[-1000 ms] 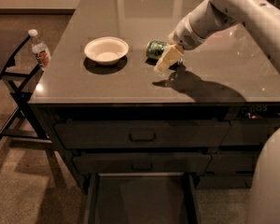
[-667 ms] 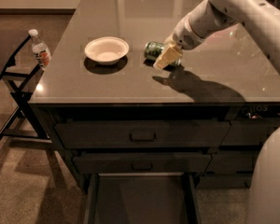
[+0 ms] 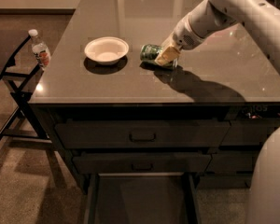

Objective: Place green can into bottom drawer

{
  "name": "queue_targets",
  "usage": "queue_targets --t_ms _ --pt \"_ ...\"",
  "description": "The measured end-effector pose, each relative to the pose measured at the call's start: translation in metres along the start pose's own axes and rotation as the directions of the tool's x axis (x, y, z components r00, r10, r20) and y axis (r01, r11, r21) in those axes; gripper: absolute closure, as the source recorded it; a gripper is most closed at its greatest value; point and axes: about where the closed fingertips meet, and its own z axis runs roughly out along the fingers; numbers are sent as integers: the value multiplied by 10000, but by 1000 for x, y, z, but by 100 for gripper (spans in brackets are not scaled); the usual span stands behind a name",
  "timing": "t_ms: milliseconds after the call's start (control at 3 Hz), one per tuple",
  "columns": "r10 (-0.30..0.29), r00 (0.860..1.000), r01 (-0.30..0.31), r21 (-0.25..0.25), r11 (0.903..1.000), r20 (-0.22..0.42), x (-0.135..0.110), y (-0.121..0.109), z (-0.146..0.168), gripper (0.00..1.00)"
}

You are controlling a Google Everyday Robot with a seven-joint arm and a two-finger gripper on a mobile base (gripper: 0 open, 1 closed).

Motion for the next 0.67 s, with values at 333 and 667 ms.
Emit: queue_targets --t_ms 333,667 --pt "0 10000 0 -1 10000 0 0 0 0 99" --pt "0 10000 0 -1 10000 0 0 0 0 100"
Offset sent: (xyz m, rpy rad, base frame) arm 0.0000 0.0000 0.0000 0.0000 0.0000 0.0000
